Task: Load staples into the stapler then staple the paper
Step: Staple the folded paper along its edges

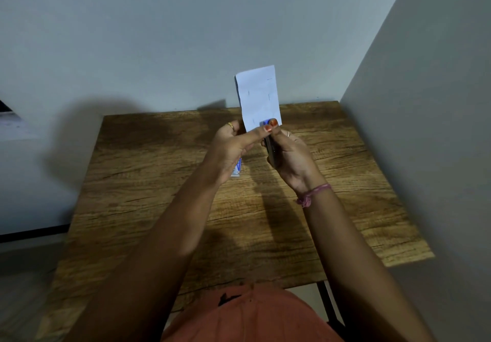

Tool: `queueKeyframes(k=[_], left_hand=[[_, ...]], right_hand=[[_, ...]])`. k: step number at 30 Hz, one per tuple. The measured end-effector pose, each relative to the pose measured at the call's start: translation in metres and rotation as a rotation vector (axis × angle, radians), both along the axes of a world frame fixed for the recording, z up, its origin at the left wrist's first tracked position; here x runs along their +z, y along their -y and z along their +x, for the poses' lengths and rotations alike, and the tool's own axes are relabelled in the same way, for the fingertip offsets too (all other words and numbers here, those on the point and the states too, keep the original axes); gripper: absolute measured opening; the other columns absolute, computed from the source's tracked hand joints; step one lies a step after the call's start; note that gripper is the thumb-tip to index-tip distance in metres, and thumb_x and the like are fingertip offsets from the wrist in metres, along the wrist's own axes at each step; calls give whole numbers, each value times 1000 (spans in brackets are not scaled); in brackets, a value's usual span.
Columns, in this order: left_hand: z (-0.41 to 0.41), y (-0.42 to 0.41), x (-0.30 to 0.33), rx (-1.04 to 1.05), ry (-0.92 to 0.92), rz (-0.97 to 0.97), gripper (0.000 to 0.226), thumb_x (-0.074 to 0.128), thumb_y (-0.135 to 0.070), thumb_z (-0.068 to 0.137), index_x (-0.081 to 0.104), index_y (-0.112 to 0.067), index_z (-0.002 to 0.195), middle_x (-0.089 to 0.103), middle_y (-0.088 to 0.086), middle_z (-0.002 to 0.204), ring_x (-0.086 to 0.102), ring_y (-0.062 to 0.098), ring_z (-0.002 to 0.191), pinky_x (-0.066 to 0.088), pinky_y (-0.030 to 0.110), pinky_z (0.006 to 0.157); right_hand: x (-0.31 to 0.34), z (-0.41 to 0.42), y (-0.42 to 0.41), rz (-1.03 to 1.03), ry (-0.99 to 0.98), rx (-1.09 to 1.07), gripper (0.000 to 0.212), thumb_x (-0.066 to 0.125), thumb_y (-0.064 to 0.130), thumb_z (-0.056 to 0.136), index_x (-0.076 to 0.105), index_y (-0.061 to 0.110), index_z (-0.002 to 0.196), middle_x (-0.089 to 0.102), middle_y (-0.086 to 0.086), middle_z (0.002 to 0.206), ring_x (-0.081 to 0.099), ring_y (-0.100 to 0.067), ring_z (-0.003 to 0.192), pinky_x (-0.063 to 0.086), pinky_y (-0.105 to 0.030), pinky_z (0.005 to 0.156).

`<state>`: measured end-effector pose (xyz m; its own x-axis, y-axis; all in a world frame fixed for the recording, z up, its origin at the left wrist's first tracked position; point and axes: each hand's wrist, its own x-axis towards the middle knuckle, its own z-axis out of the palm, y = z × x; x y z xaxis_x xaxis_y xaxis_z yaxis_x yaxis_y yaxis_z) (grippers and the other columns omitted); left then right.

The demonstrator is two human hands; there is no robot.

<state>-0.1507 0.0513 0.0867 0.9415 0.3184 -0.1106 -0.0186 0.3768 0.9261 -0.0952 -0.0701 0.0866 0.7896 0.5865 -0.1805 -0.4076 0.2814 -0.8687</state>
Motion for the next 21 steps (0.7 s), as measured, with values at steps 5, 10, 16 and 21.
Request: queueKeyframes(k=[5, 10, 16, 21], left_hand=[[7, 14, -3, 51, 25, 4, 37, 84, -28, 63, 72, -16, 96, 73, 7, 104, 67, 22, 103, 52, 37, 92], [12, 23, -10, 157, 23, -72, 33, 79, -20, 71, 70, -12, 101, 73, 8, 104, 68, 22, 103, 51, 37, 94], [12, 26, -11, 241, -20, -128, 21, 74, -7, 78, 69, -8, 98, 73, 8, 97, 70, 21, 92, 54, 34, 85], [8, 24, -9, 204, -16, -206, 20, 71, -4, 80, 67, -5, 100, 74, 5, 90, 71, 12, 81, 55, 21, 72]], right_hand=[[1, -4, -6, -2, -10, -32, 21, 55, 21, 94, 66, 6, 104, 69, -5, 99, 65, -10, 86, 50, -18, 70], [1, -6, -8, -52, 18, -68, 16, 57, 20, 93, 68, 8, 96, 67, -9, 95, 61, -18, 85, 43, -25, 71], [-4, -11, -15, -167, 61, -184, 28, 59, 18, 92, 65, -7, 103, 65, -23, 96, 52, -28, 88, 33, -27, 60], [-3, -12, -18, -156, 52, -181, 24, 59, 14, 92, 65, -6, 103, 66, -19, 96, 59, -27, 91, 47, -27, 74]])
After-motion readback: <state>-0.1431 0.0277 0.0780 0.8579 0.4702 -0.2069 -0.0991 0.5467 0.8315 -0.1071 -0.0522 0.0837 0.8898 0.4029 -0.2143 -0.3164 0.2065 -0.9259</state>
